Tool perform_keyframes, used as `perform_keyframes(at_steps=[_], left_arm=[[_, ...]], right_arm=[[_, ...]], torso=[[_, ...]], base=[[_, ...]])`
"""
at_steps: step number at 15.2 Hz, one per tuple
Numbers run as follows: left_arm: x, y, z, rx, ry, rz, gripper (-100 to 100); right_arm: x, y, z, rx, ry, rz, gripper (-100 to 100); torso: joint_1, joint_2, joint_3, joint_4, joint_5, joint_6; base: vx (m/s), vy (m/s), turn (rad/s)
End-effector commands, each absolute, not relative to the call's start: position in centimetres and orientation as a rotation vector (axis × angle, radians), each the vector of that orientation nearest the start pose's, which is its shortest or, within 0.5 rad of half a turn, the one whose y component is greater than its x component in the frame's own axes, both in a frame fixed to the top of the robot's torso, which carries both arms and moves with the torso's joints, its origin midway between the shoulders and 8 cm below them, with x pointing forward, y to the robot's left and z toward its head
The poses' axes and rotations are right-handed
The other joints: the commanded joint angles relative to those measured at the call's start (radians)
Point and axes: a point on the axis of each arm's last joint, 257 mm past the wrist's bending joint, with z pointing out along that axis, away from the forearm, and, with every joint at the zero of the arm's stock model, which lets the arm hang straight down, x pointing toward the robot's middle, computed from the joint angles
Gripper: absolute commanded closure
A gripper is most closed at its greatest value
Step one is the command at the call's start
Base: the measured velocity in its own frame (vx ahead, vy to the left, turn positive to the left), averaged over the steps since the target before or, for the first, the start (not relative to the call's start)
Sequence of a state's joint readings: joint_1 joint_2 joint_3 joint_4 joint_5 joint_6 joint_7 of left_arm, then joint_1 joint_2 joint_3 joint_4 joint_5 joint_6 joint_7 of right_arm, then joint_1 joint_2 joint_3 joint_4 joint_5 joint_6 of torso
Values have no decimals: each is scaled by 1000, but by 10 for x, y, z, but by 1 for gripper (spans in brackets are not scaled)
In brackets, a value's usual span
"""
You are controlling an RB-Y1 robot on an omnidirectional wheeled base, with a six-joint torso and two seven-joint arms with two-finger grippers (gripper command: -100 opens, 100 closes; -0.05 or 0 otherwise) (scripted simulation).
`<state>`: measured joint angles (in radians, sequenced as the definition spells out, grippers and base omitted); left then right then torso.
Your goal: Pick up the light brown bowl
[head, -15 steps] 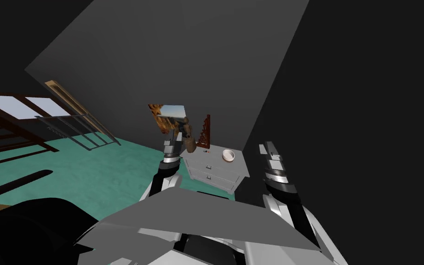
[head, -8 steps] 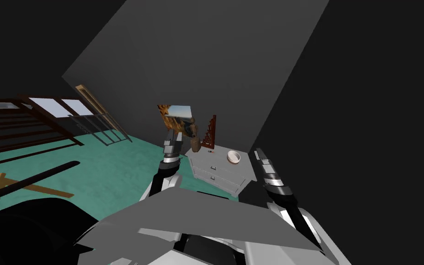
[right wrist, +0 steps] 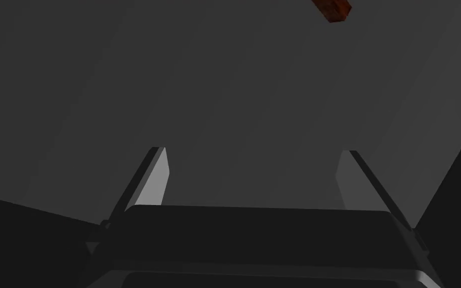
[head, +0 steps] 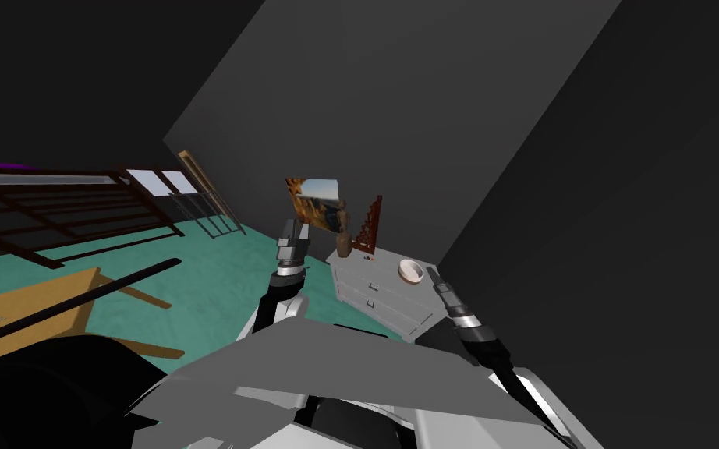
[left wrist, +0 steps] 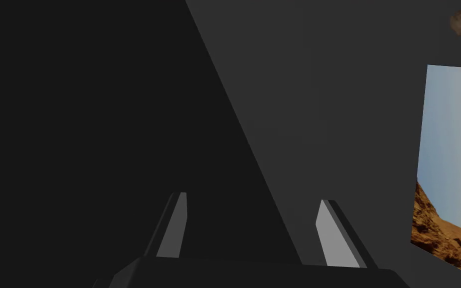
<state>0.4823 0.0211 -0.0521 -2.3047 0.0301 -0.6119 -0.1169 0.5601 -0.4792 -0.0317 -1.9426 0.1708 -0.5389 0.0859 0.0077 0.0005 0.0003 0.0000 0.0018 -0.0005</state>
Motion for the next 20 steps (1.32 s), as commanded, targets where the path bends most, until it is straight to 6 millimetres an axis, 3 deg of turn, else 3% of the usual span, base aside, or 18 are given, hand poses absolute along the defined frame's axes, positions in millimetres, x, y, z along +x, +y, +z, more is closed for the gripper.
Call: perform_keyframes(at_steps=[1,3,4,5,7,12,13,15,16,18,20], left_arm=[[321,258,60,-509,526,-1302,0],[321,258,60,-509,526,-1302,0],[321,258,60,-509,526,-1302,0],[321,258,60,-509,526,-1302,0],[321,258,60,-509,526,-1302,0],[321,258,60,-509,526,-1302,0],[321,258,60,-509,526,-1301,0],[321,258,60,-509,526,-1302,0],[321,258,60,-509,526,-1301,0],[321,258,60,-509,526,-1302,0],[321,258,60,-509,526,-1302,0]], right_arm=[[363,-305,-178,362,1408,890,-100],[357,-315,-204,351,1484,850,-100],[357,-317,-206,355,1488,847,-100],[350,-327,-228,338,1558,809,-100],[342,-337,-249,324,1623,772,-100],[326,-363,-288,332,1728,701,-100],[315,-375,-304,307,1791,663,-100],[311,-382,-312,323,1807,647,-100],[298,-395,-328,299,1871,607,-100],[294,-402,-335,314,1885,591,-100],[276,-424,-356,304,1962,534,-100]], torso=[[0,0,0,0,0,0],[0,-1,0,0,0,0],[0,-1,-1,0,0,0],[-1,-1,0,0,0,0],[-1,0,0,0,0,0],[-2,0,0,0,0,0],[-3,0,0,0,-1,1],[-2,0,0,0,0,0],[-2,0,0,0,0,1],[-1,0,0,0,0,0],[-2,-1,0,0,0,0]], base=[[6,100,160],[21,114,187],[10,76,53],[16,83,144],[16,96,210],[17,77,125],[15,85,183],[16,79,115],[15,83,169],[23,81,134],[30,82,153]])
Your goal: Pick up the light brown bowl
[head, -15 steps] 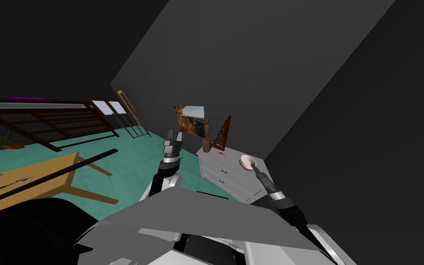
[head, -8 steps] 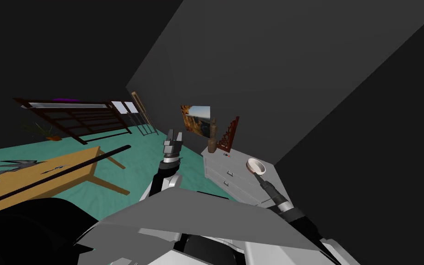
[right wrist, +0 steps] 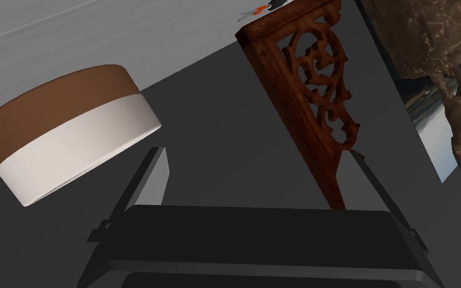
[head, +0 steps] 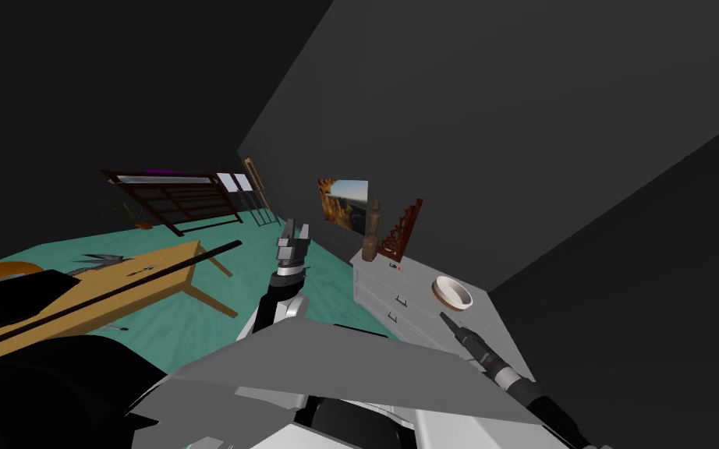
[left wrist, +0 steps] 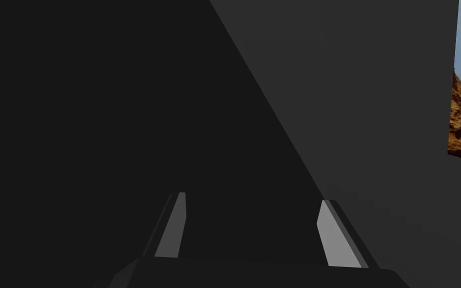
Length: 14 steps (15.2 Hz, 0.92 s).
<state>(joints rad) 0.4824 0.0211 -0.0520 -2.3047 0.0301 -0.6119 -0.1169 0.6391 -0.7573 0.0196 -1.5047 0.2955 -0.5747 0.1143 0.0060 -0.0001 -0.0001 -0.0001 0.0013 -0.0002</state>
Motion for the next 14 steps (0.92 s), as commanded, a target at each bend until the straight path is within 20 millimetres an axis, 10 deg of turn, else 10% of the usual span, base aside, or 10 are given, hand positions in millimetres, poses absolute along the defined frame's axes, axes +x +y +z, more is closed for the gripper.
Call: perform_keyframes(at_steps=[1,14], left_arm=[[321,258,60,-509,526,-1302,0],[321,258,60,-509,526,-1301,0]], right_arm=[[261,-437,-368,278,2020,495,-100],[170,-534,-420,235,2307,244,-100]], torso=[[0,0,0,0,0,0],[-2,1,0,0,0,0]], base=[[35,107,246],[33,68,131]])
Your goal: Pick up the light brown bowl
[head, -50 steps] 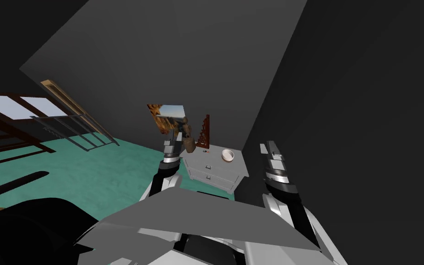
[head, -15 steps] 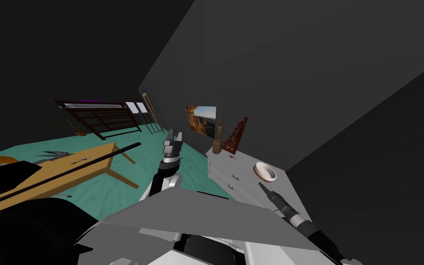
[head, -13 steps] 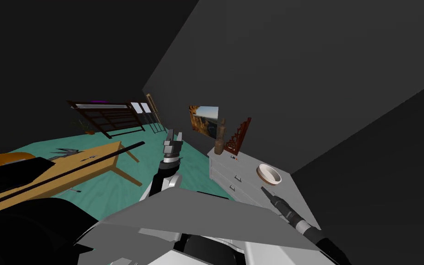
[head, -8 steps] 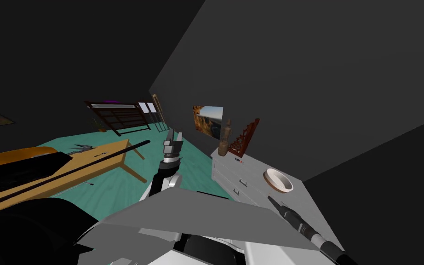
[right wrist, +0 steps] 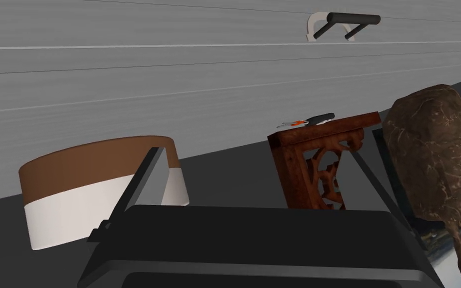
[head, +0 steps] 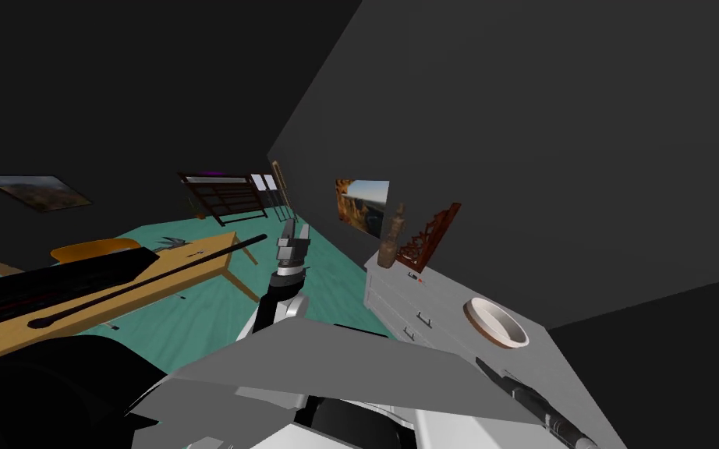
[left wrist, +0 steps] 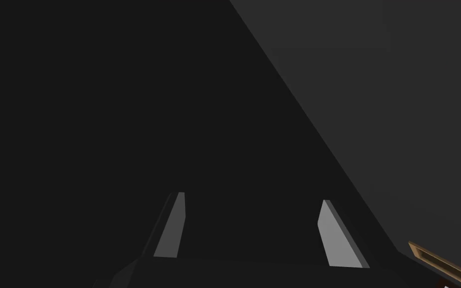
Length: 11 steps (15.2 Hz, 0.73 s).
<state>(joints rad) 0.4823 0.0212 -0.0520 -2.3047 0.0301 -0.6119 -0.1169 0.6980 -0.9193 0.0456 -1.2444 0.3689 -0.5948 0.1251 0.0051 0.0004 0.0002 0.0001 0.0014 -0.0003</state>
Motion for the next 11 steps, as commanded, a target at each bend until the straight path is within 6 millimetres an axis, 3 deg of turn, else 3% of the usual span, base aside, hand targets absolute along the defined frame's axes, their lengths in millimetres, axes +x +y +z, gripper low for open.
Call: perform_keyframes(at_steps=[1,2,4,7,10,11], left_arm=[[321,258,60,-509,526,-1302,0],[321,258,60,-509,526,-1302,0],[321,258,60,-509,526,-1302,0],[321,258,60,-509,526,-1301,0],[321,258,60,-509,526,-1301,0],[321,258,60,-509,526,-1301,0]], right_arm=[[164,-540,-423,247,2317,229,-100],[145,-558,-426,225,2372,180,-100],[140,-563,-428,235,2380,167,-100],[100,-602,-430,199,2486,63,-100],[94,-608,-431,211,2495,45,-100],[77,-624,-429,191,2541,-1,-100]], torso=[[0,0,0,0,0,0],[0,0,0,0,0,0],[2,-1,-1,0,0,0],[1,-1,-1,0,0,0],[0,-2,-1,0,0,0],[-1,-1,0,0,0,1]], base=[[37,78,165],[45,95,268],[56,80,109],[55,69,176],[49,53,86],[40,46,117]])
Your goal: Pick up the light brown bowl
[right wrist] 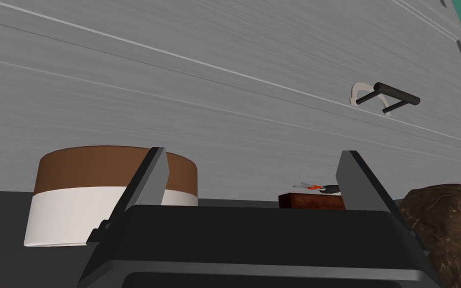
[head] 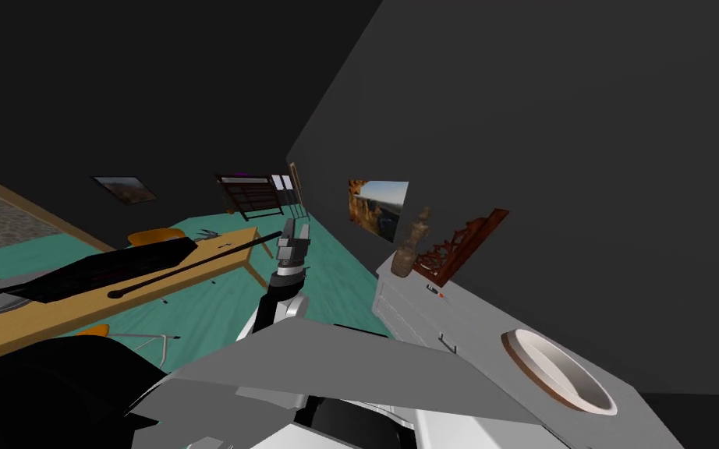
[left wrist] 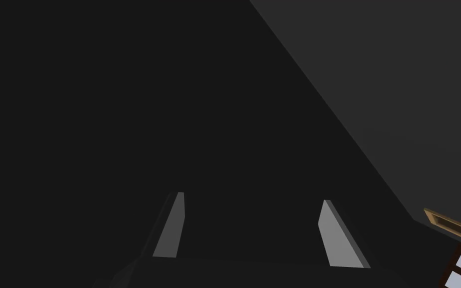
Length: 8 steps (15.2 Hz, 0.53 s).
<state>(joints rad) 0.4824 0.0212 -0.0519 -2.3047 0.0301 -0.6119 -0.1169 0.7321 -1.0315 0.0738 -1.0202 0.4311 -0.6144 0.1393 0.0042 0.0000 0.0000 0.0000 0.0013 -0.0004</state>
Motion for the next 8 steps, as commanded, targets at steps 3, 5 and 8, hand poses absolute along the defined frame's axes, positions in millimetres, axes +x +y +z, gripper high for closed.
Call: perform_keyframes(at_steps=[3,5,8], left_arm=[[321,258,60,-509,526,-1302,0],[321,258,60,-509,526,-1301,0],[321,258,60,-509,526,-1301,0]], right_arm=[[54,-645,-426,182,2592,-61,-100],[51,-648,-426,189,2596,-70,-100],[31,-666,-421,178,2641,-123,-100]], torso=[[1,-1,0,0,0,0],[1,-1,0,0,0,1],[0,0,0,0,0,0]], base=[[55,59,202],[38,35,10],[42,34,121]])
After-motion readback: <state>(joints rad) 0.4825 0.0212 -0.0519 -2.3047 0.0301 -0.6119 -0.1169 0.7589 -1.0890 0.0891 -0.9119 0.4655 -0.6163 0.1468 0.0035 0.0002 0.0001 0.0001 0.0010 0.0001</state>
